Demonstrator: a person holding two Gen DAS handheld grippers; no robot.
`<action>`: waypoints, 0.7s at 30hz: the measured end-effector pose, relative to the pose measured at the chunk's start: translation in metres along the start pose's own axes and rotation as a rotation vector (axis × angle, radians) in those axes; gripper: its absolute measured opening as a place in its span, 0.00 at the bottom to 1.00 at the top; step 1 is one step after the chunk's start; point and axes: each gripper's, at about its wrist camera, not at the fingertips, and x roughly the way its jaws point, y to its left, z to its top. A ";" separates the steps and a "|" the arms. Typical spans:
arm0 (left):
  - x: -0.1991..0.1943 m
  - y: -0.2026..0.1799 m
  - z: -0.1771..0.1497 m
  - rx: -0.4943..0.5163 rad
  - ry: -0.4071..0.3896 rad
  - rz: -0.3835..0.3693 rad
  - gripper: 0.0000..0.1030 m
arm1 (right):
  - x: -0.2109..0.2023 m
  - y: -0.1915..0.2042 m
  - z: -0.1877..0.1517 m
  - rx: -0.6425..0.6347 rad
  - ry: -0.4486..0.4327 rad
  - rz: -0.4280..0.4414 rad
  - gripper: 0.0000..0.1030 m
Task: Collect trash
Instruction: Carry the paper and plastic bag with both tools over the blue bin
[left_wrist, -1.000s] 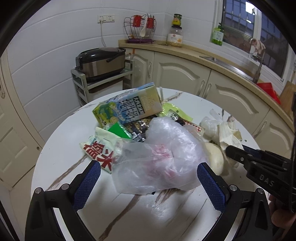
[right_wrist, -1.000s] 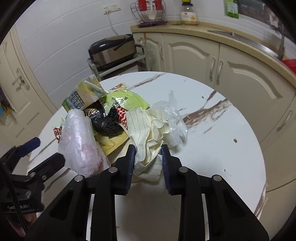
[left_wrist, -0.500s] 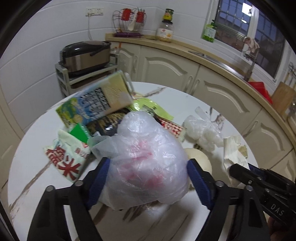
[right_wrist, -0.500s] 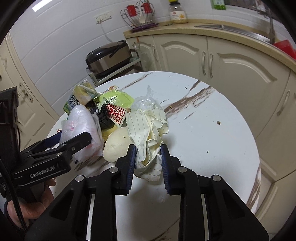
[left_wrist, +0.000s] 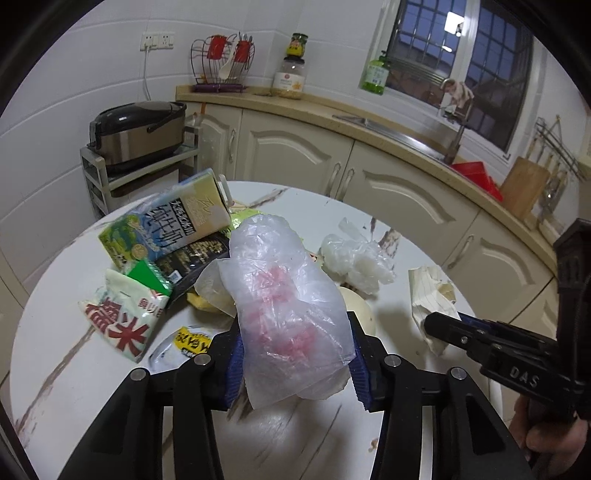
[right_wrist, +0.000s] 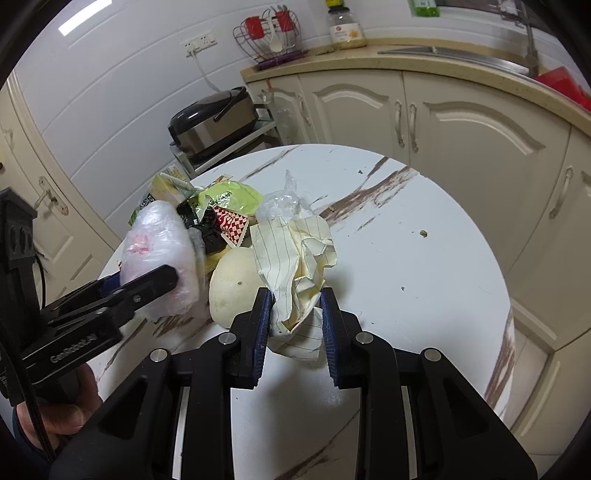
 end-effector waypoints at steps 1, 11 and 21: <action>-0.007 0.003 -0.002 0.004 -0.012 -0.003 0.42 | -0.001 -0.001 -0.001 0.004 -0.001 0.001 0.24; -0.063 -0.012 -0.017 0.068 -0.093 0.004 0.42 | -0.017 -0.007 -0.008 0.036 -0.035 0.017 0.24; -0.053 -0.128 -0.011 0.262 -0.093 -0.167 0.43 | -0.083 -0.058 -0.011 0.102 -0.149 -0.045 0.24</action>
